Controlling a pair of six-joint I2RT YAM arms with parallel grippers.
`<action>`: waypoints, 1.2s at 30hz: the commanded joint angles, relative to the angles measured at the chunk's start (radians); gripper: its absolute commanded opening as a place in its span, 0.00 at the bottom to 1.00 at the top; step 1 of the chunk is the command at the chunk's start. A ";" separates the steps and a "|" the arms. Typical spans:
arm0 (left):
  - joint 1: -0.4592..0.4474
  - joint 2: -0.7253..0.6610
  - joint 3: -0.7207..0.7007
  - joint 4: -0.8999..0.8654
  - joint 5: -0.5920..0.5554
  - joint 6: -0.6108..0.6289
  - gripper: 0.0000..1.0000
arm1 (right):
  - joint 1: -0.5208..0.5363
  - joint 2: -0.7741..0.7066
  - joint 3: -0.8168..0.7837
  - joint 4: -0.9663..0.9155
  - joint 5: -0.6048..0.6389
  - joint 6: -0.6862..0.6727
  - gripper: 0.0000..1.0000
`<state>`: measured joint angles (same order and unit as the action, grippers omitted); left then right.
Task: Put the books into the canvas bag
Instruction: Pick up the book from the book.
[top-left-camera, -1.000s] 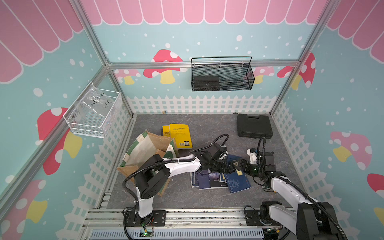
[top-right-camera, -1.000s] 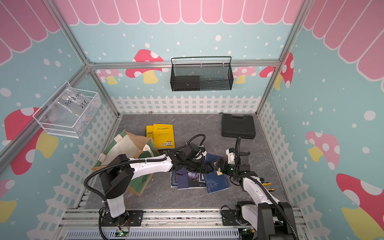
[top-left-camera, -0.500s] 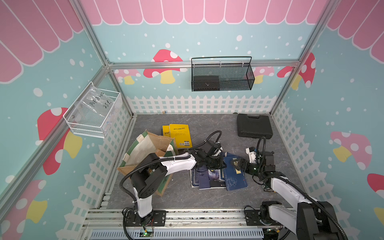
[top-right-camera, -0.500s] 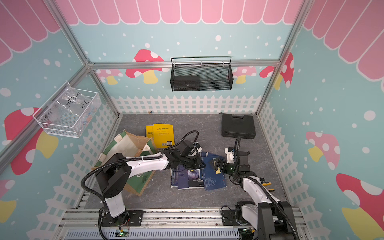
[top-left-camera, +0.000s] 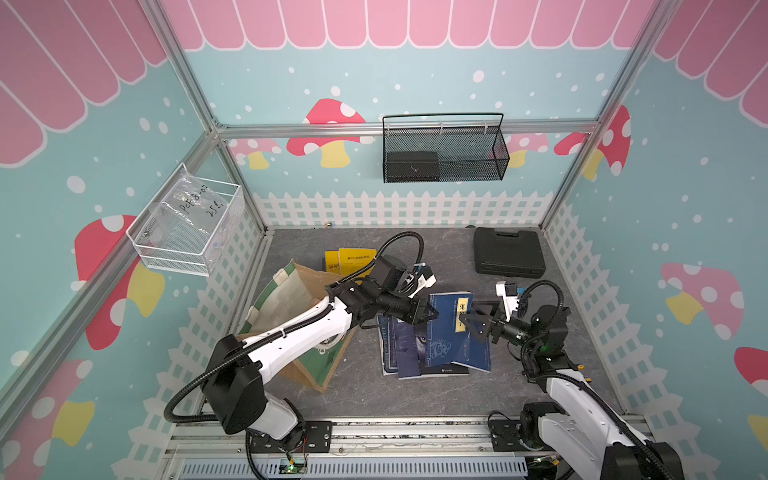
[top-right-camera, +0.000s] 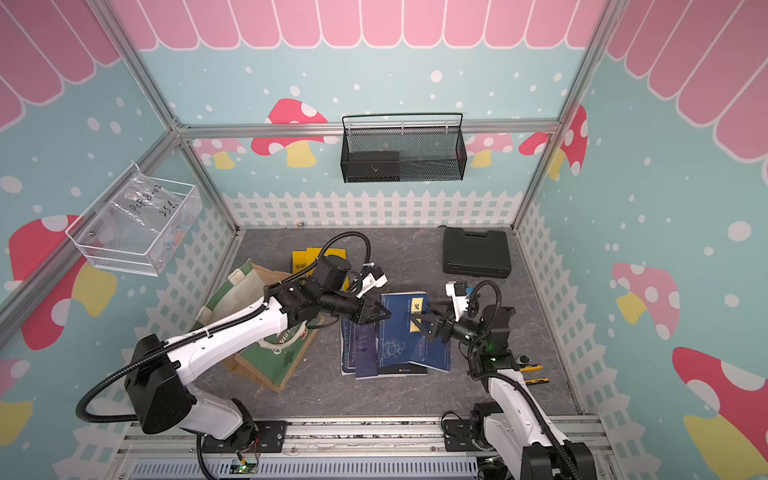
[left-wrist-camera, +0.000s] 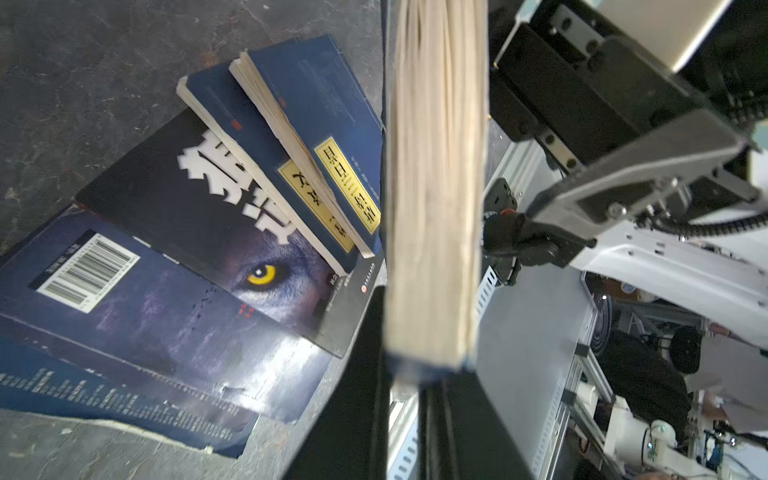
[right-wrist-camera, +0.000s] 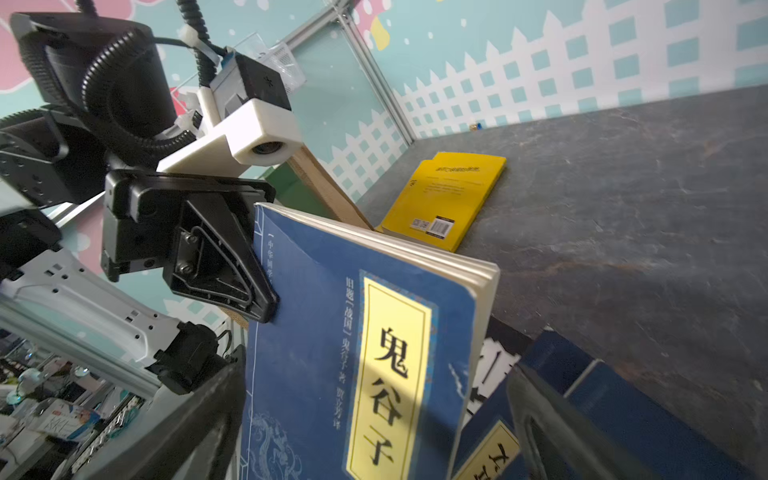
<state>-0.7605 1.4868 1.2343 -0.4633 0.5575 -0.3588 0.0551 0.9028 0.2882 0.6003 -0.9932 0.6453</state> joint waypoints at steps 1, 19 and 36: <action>0.006 -0.075 0.031 -0.070 0.019 0.109 0.00 | 0.017 0.014 -0.023 0.196 -0.080 0.062 1.00; 0.070 -0.267 -0.024 -0.140 0.115 0.147 0.15 | 0.187 0.259 0.068 0.944 -0.275 0.465 0.00; 0.079 -0.124 0.423 -0.860 0.078 0.498 0.78 | 0.390 0.419 0.240 0.679 -0.425 0.272 0.00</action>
<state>-0.6872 1.3342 1.6142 -1.2060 0.6281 0.0605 0.4191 1.3190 0.4854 1.3972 -1.4063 1.0325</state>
